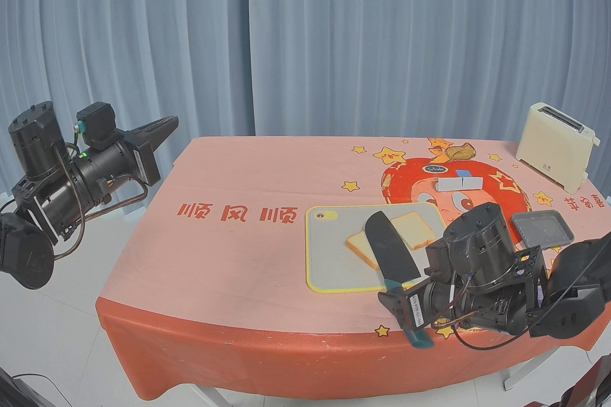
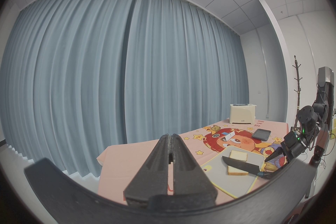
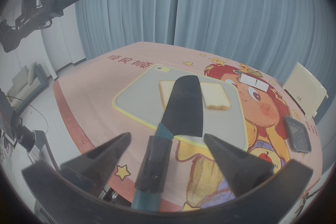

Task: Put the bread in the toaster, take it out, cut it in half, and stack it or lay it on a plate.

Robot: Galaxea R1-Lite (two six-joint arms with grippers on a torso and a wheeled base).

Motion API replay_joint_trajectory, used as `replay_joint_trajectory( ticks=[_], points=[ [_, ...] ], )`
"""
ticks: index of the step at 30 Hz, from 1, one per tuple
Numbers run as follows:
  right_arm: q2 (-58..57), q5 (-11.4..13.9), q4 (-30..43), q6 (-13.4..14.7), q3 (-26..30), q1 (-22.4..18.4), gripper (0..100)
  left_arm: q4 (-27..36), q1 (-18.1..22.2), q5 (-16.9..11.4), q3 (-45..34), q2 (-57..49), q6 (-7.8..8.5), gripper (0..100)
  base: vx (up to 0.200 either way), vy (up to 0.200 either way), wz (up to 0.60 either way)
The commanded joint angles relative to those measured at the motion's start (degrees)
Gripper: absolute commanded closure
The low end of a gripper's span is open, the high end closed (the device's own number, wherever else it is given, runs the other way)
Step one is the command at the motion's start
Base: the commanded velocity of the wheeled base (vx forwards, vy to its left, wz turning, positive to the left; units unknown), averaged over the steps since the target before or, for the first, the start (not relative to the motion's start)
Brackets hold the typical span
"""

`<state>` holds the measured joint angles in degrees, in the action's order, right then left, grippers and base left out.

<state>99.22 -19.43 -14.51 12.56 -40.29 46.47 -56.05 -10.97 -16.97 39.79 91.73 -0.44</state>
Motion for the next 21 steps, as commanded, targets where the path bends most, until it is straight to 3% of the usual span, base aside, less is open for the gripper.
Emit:
replay_joint_trajectory(
  ticks=[1, 10, 11, 21],
  points=[
    [1.24, -0.17, 0.00, 0.10, 0.48, 0.02, 0, -0.02, -0.10, 0.01, -0.15, 0.11, 0.00, 100, 0.000, 0.000, 0.00],
    [4.49, -2.37, -0.96, 0.10, 0.21, 0.99, 0, -0.02, -0.10, 0.01, -0.33, 0.20, 0.09, 100, 0.000, 0.000, 0.00],
    [4.84, -2.28, -0.52, 0.01, 0.39, 1.17, 100, -0.02, -0.10, 0.01, -0.33, 0.11, 0.09, 100, 0.000, 0.000, 0.00],
    [3.96, -2.37, -0.87, 0.98, 0.12, 1.43, 100, -0.02, -0.10, 0.01, -0.33, 0.11, 0.00, 100, 0.000, 0.000, 0.00]
  ],
)
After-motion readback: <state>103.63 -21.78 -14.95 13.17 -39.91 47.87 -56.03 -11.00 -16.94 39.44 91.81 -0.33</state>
